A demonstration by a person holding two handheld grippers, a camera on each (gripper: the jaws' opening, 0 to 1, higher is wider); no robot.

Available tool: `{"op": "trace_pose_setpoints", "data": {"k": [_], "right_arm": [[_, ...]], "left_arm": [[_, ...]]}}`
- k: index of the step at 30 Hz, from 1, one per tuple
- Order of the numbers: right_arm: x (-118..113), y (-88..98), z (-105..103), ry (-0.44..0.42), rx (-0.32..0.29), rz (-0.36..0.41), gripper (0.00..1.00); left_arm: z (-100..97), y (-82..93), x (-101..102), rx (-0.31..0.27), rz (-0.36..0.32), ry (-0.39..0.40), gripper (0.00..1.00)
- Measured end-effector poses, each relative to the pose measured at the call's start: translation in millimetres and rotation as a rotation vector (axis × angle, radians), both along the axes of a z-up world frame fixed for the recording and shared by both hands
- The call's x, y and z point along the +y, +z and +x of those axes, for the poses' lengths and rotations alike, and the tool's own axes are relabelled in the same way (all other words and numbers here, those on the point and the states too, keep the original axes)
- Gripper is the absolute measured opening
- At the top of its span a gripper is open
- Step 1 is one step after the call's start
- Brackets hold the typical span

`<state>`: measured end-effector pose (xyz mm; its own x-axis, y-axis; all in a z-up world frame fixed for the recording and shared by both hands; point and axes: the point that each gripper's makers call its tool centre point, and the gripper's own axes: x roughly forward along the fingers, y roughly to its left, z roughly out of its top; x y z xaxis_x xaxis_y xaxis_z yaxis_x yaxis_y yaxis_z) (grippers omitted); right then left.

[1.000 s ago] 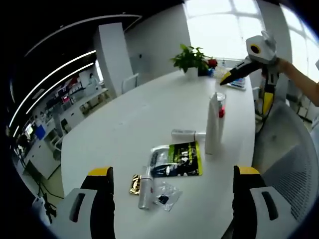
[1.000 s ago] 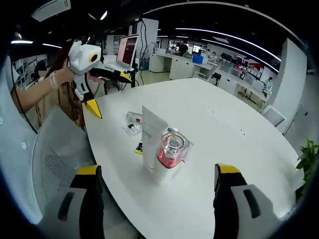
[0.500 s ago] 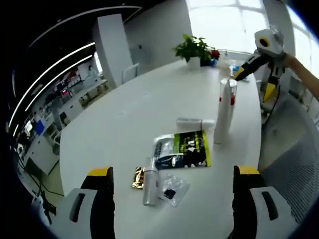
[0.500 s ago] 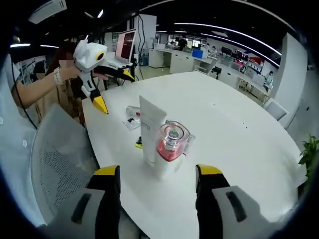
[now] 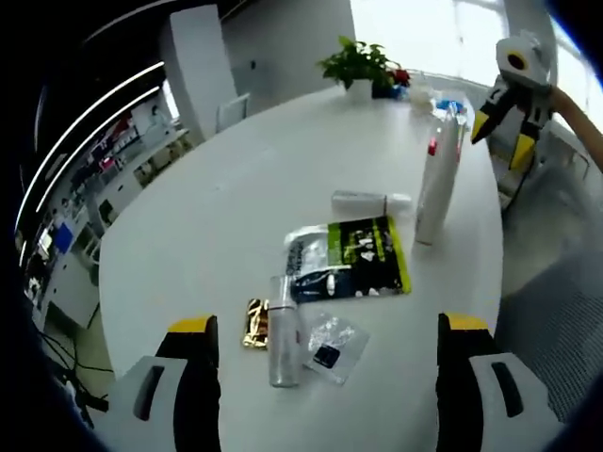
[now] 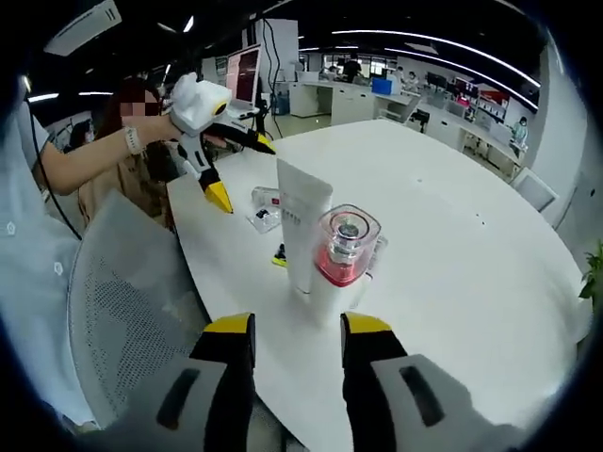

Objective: Arrange the skincare products in the storage area until every visible bottle or jar stands upright without overlapping.

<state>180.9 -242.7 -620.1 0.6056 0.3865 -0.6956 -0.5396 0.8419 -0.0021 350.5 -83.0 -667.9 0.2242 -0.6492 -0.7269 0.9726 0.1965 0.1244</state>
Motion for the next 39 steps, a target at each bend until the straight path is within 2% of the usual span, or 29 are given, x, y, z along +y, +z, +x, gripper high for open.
{"op": "trace_pose_setpoints", "data": {"k": [2,4,7,8,10,14,15,16,18,20,21,24,29,33,36,39], "right_arm": [[1,-1.0,-1,-0.006,0.004,0.013,0.34],[1,-0.9,0,0.0,-0.011,0.01,0.32],[1,-3.4,-1,-0.004,0.006,0.005,0.31],[0,-4.1,-2,-0.006,0.012,0.005,0.3],[0,-3.8,-1,-0.012,0.011,0.011,0.28],[3,-4.5,0,-0.022,0.015,0.037,0.3],[4,-5.0,0,-0.023,0.014,0.039,0.3],[5,-5.1,0,-0.023,0.014,0.039,0.29],[8,-4.5,-1,-0.016,0.013,0.054,0.28],[10,-4.0,-1,-0.013,0.014,0.064,0.27],[10,-3.9,-1,-0.011,0.014,0.062,0.26],[11,-3.0,0,-0.012,0.016,0.068,0.26],[13,-2.0,2,-0.017,0.013,0.074,0.27],[12,-4.4,2,-0.017,0.018,0.07,0.27],[12,-5.0,2,-0.021,0.017,0.07,0.28],[10,-6.0,1,-0.032,0.017,0.072,0.27]], "left_arm": [[2.7,-3.7,-2,0.013,0.005,-0.004,0.91],[6.5,-6.8,-4,0.028,0.001,-0.004,0.83],[11.8,-12.9,-5,0.031,0.019,-0.001,0.81],[11.7,-15.3,-5,0.035,0.028,-0.018,0.78],[14.5,-18.1,-7,0.064,0.024,0.005,0.75],[22.8,-21.5,-9,0.087,0.02,0.03,0.58],[25.5,-21.4,-9,0.09,0.014,0.049,0.53],[32.0,-21.2,-8,0.102,0.0,0.108,0.48],[34.0,-21.7,-9,0.095,-0.001,0.11,0.41],[36.1,-26.4,-9,0.103,0.017,0.11,0.4],[36.3,-31.9,-7,0.111,0.051,0.108,0.4],[41.5,-40.9,-4,0.097,0.095,0.117,0.41],[44.4,-52.0,-5,0.115,0.123,0.115,0.4],[46.5,-59.1,-4,0.125,0.153,0.127,0.32],[49.3,-66.8,-2,0.133,0.178,0.136,0.34],[49.5,-70.7,-2,0.136,0.191,0.135,0.29]]}}
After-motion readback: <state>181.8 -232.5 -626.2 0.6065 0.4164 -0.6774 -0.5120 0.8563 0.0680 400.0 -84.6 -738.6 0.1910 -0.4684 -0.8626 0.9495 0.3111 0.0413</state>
